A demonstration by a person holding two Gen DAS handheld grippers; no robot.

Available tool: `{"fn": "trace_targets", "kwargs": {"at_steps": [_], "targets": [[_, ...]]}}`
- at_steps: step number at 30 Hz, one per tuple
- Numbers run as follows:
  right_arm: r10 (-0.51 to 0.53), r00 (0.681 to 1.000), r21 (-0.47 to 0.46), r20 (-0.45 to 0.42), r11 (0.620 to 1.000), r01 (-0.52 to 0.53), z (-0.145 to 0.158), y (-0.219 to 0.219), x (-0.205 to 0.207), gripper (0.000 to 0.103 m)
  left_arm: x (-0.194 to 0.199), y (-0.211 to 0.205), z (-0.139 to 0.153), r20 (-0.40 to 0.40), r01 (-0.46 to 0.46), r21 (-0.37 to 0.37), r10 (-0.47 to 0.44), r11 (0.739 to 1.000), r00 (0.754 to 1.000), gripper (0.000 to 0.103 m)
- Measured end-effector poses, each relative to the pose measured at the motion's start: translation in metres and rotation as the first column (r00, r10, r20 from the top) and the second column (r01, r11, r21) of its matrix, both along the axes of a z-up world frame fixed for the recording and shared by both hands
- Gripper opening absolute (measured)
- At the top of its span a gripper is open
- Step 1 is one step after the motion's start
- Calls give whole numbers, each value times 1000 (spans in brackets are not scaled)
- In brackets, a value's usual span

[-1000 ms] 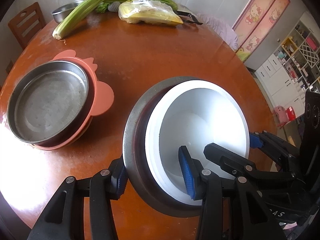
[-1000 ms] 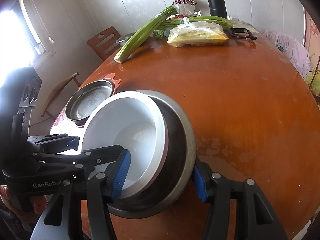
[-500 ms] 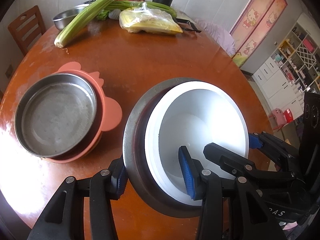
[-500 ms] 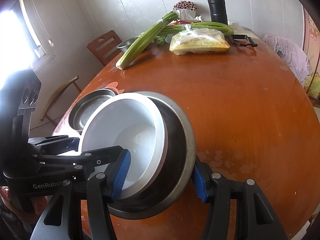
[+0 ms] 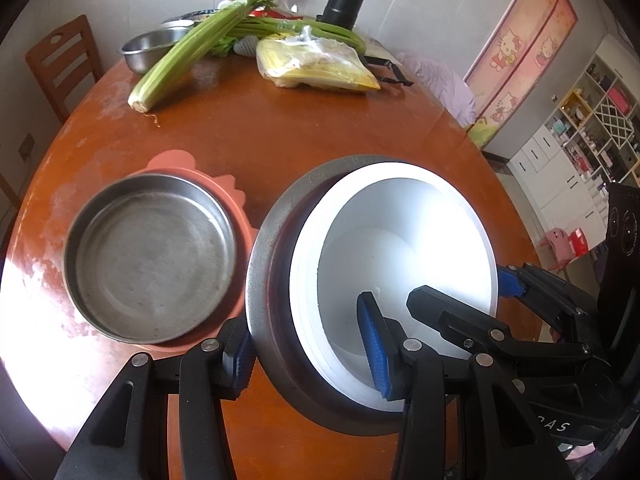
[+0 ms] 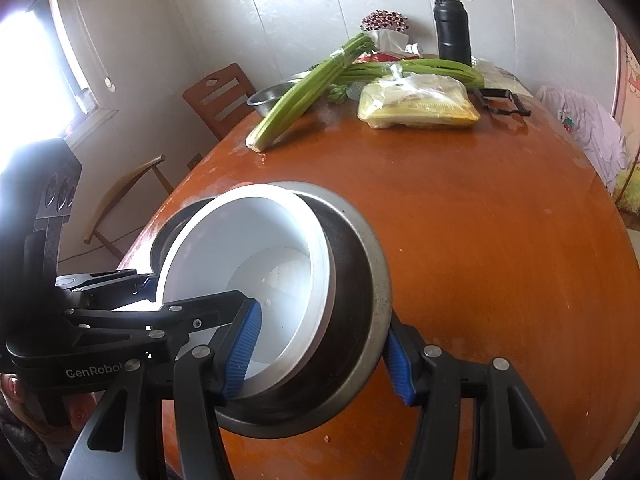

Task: Organize plates and bowls
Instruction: 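Carry the steel bowl stack over the pan and orange bowl stack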

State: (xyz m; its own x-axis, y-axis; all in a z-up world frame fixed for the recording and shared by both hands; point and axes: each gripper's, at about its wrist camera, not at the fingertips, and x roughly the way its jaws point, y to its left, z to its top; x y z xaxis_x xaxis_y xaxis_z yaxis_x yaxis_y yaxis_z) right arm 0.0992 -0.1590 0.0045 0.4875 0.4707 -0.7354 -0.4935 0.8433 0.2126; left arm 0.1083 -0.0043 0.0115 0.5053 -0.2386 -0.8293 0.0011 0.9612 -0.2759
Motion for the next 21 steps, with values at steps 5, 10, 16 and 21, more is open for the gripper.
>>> {"fn": "trace_targets", "kwargs": {"at_steps": [5,10,16,21], "targets": [[15,1000,-2,9,1000,-15,6,10,4,58,1,12,7,10,-14,0,14,1000,1000,47],[28,999,-8,20,1000,-28,13,22,6,58,1,21,13,27,-23,5,23,1000,999,47],[42,999,-18,31,999,-41,18,38,9,58,-1,37,16,41,-41,-10,41,999,998,47],[56,998,-24,32,998,-55,20,53,10,58,-2,50,17,45,-56,-8,56,998,997,47]]}}
